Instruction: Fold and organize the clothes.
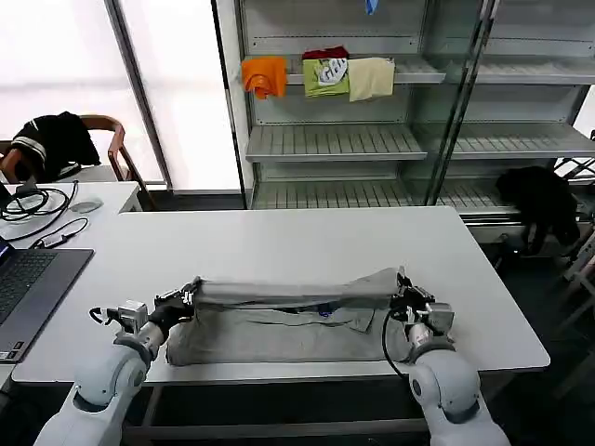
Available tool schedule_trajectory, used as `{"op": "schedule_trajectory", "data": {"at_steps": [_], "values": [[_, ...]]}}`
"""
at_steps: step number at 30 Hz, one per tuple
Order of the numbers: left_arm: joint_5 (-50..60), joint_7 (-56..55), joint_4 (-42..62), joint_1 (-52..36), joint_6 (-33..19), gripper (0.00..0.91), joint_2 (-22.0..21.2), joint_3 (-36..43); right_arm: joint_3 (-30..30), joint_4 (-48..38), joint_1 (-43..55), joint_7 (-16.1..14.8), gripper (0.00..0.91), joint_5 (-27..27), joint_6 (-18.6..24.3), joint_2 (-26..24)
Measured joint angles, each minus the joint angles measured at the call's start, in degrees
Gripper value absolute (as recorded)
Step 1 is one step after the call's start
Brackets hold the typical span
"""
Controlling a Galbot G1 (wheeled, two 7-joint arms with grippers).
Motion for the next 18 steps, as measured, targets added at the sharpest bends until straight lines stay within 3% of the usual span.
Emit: {"op": "schedule_trajectory", "data": {"at_steps": [11,13,14,15,16,17,18], "values": [[2.3,1.2,-1.5,4.2,-1.1,0.02,-1.0,-1.4,0.1,0.5,-4.7,-0.3,0.0,-1.1,1.0,-0.1],[2.8,1.2,-1.9,4.9,-1.2,0.171,-1.2,-1.5,-0.1,0.6,-5.3,-0.3,0.0,-1.3,1.2,0.0],[3.1,1.2,-2.0,5.2,-1.2,0.413,-1.3,-1.5,-0.2,0.6,-5.6,-0.4,0.0,-1.5,1.3,0.0],[3.4,1.2,-2.1,5.5,-1.2,0.564,-1.4,-1.6,-0.3,0.7,-5.8,-0.4,0.0,-1.7,1.4,0.0],[3.7,1.2,-2.3,5.8,-1.2,0.907,-1.5,-1.6,-0.4,0.8,-6.0,-0.4,0.081,-1.8,1.5,0.0],[3.8,1.2,-2.5,6.0,-1.1,0.907,-1.6,-1.6,-0.4,0.9,-6.2,-0.4,0.151,-1.9,1.5,0.1],[4.1,1.2,-2.7,6.2,-1.1,0.907,-1.7,-1.7,-0.4,1.1,-6.3,-0.3,0.907,-2.1,1.5,0.0]]}}
